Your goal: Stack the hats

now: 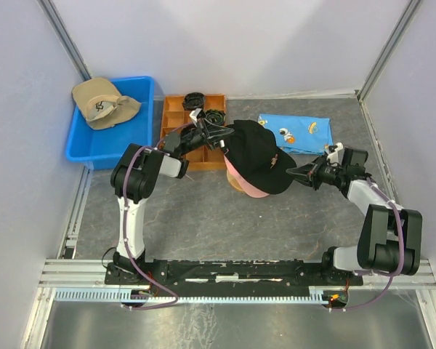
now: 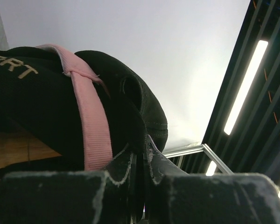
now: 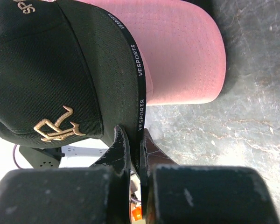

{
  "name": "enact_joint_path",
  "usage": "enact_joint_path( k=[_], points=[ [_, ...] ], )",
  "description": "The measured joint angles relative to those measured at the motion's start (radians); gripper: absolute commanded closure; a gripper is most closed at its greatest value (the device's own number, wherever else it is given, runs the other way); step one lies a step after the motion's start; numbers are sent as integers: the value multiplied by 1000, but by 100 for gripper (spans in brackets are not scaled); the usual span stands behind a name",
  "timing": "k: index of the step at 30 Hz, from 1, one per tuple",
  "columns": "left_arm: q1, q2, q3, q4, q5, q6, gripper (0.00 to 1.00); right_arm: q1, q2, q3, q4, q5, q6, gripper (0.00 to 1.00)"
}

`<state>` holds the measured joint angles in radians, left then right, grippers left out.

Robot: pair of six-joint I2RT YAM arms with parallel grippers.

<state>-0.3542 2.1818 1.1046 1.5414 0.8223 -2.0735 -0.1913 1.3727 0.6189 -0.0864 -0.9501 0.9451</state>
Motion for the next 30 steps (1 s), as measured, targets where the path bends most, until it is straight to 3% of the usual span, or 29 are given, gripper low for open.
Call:
enact_joint_path(
  k=[17,25,28,30],
  points=[
    [111,60,-99,1,91,0,97,243,69,110,-39,269,-75,97],
    [117,60,-91,1,97,0,97,254,122,132,-48,303,-91,56],
    [125,60,-74,1,94,0,95,268,136,112,-145,406,-143,48],
    [133,60,-65,0,92,0,87,272,135,81,-260,486,-184,46]
  ],
)
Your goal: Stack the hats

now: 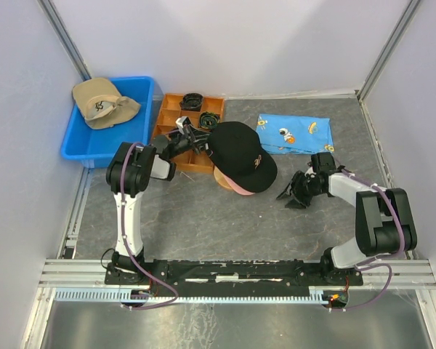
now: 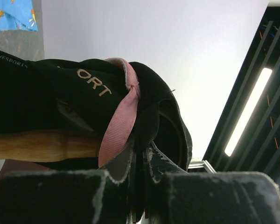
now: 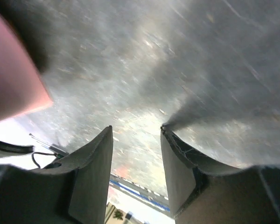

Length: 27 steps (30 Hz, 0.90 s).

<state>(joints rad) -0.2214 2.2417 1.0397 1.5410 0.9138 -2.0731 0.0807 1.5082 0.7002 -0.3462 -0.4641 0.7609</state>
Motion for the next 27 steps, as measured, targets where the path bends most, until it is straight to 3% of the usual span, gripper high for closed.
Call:
enact_joint_path(
  k=[4,6,8,16,27],
  points=[
    [10,1,14,-1,-22,0,69,0,-25,-13,-123,49,-32,46],
    [19,1,34,-2,-40,0,47,0,-39,-13,-153,71,-46,46],
    [28,1,60,-2,-63,0,36,0,-50,-12,-183,93,-58,46],
    [51,0,98,-3,-110,0,28,1,-106,4,-280,161,-94,48],
    [128,-56,29,-3,-116,0,22,28,-217,18,-351,162,-96,49]
  ],
)
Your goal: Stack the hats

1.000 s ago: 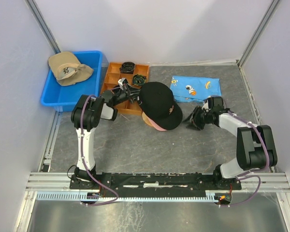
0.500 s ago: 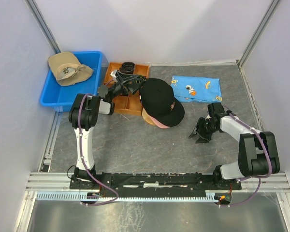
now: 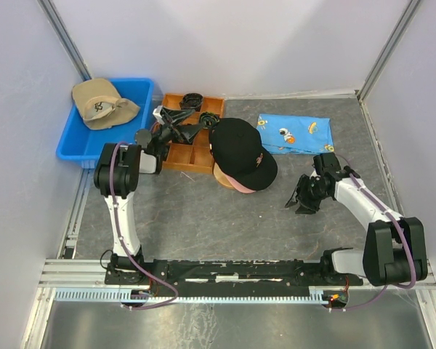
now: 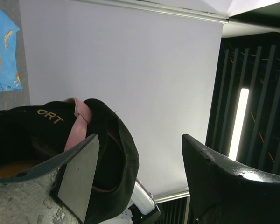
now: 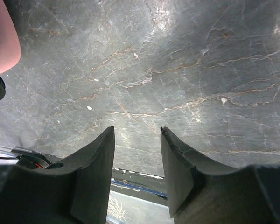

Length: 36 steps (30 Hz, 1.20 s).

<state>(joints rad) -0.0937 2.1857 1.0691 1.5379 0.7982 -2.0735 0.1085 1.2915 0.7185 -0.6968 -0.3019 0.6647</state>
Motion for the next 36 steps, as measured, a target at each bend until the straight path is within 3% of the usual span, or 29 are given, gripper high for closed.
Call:
enact_joint_path(
  k=[5,9,13,20,27,31,33,36],
  points=[
    [2,-84,-6,-129,61,63,19,10,0,18,-16,0,0,49],
    [-4,-211,69,-433,105,266,19,10,1,33,-16,0,0,49],
    [-21,-286,158,-620,110,406,19,10,17,49,-18,-1,-1,49],
    [-38,-311,168,-731,92,488,19,10,26,71,-19,-4,-18,49],
    [-38,-307,-35,-546,47,421,20,10,30,89,-36,-3,-51,49],
    [-46,-299,-39,-512,37,391,20,10,30,95,-48,-3,-70,49],
    [-54,-309,21,-589,28,438,18,10,30,96,-53,-3,-78,49],
    [-61,-362,175,-896,-40,614,16,10,30,98,-53,-4,-86,49]
  ],
)
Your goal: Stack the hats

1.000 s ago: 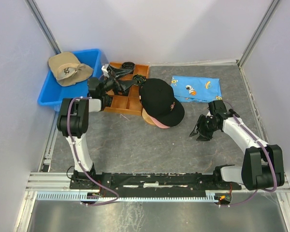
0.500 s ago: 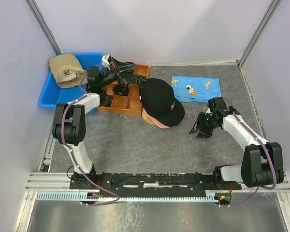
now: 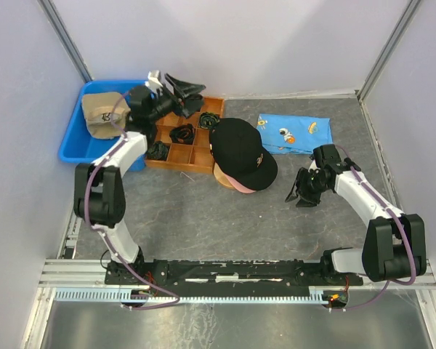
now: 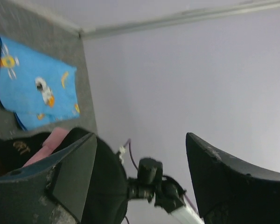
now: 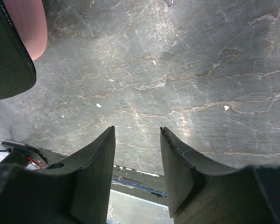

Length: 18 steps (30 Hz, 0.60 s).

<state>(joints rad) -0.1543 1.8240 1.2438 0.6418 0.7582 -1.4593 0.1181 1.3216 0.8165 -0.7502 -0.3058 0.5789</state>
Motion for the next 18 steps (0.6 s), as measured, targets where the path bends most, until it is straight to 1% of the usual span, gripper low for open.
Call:
enact_joint_path(
  k=[2,5,7,9,10,12,15,16,18],
  points=[
    [13,-72,98,-209,-105,125,17,0,2,5,-1,-4,-2,49],
    [69,-142,144,-352,-178,199,18,0,3,15,-3,-8,-2,49],
    [124,-152,193,-461,-229,255,17,0,6,31,-3,-12,-2,49],
    [174,-119,298,-659,-308,344,17,0,15,48,1,-18,-4,49],
    [201,-110,316,-692,-327,365,17,0,20,55,5,-24,-5,49],
    [237,-69,404,-858,-404,438,17,0,34,69,16,-35,-5,49],
    [271,6,551,-1069,-504,528,16,0,55,80,37,-53,-4,48],
    [286,42,623,-1152,-550,558,16,0,62,82,45,-58,-3,48],
    [308,101,729,-1253,-598,602,16,0,70,84,58,-66,-1,48]
  ],
)
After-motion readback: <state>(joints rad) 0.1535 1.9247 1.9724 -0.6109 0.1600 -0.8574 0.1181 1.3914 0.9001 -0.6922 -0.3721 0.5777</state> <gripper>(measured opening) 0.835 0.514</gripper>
